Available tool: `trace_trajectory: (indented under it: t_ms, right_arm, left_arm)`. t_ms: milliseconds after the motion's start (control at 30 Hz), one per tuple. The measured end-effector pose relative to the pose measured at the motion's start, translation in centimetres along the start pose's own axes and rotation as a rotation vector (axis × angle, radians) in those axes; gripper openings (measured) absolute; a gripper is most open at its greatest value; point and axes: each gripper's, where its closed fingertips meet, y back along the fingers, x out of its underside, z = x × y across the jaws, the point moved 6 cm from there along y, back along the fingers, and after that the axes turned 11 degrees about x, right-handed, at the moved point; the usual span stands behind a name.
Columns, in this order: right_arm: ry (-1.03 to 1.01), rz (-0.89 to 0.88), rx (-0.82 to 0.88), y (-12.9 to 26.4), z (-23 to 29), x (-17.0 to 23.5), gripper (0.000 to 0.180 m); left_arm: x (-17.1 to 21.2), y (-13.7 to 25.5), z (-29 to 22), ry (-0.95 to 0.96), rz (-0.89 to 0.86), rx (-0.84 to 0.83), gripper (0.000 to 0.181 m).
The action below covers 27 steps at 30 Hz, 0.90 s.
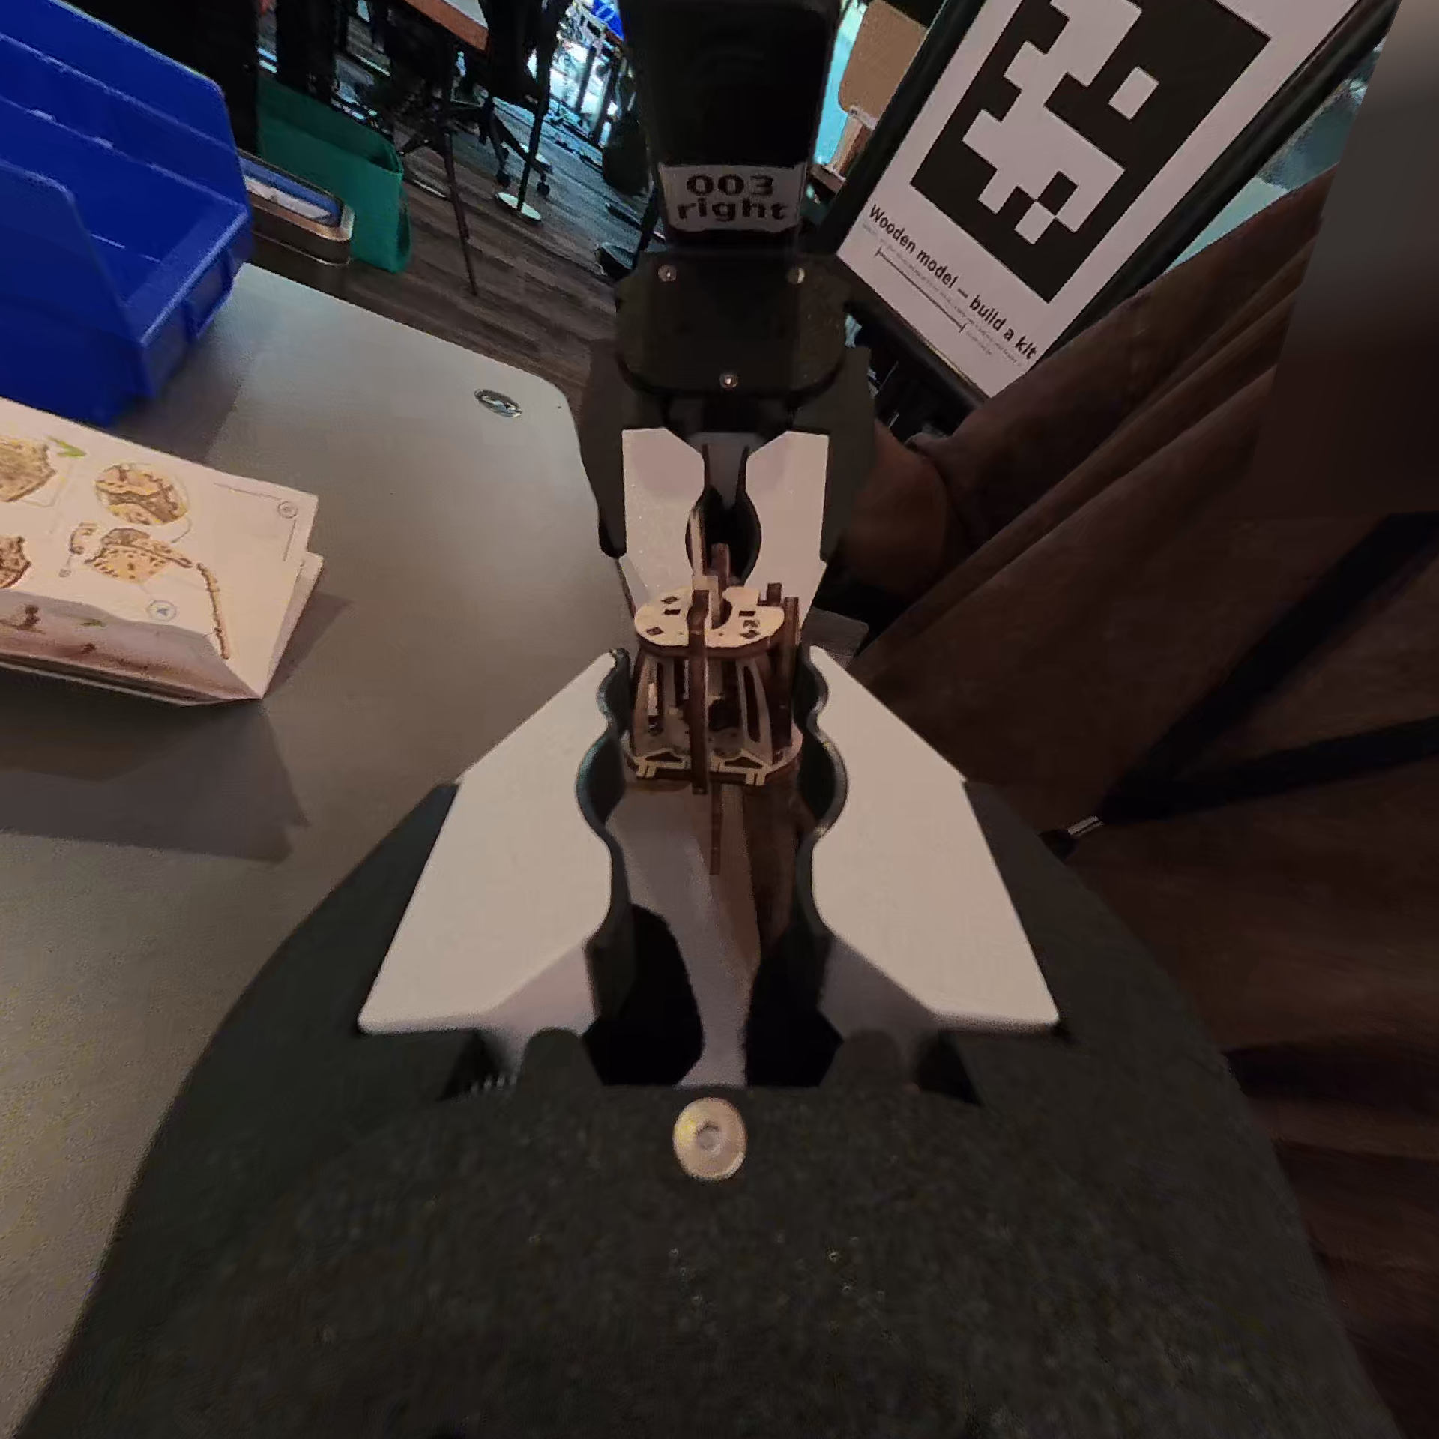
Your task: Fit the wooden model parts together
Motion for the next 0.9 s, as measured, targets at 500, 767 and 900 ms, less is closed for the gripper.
trace_trajectory:
  t_ms: [500, 767, 900]
  right_arm:
    - [-0.158, 0.041, -0.011, 0.3, -1.2, 0.6, 0.003]
    - [-0.177, 0.116, -0.006, 1.3, -1.1, 0.5, 0.003]
    - [-0.124, 0.215, 0.084, 2.3, -2.1, 0.3, 0.003]
  left_arm:
    - [0.8, -0.8, 2.0, 0.084, -0.179, 0.063, 0.039]
    - [0.7, -1.2, 2.7, 0.118, -0.220, 0.176, 0.039]
    - [0.5, -1.0, 3.6, 0.010, -0.097, 0.112, 0.039]
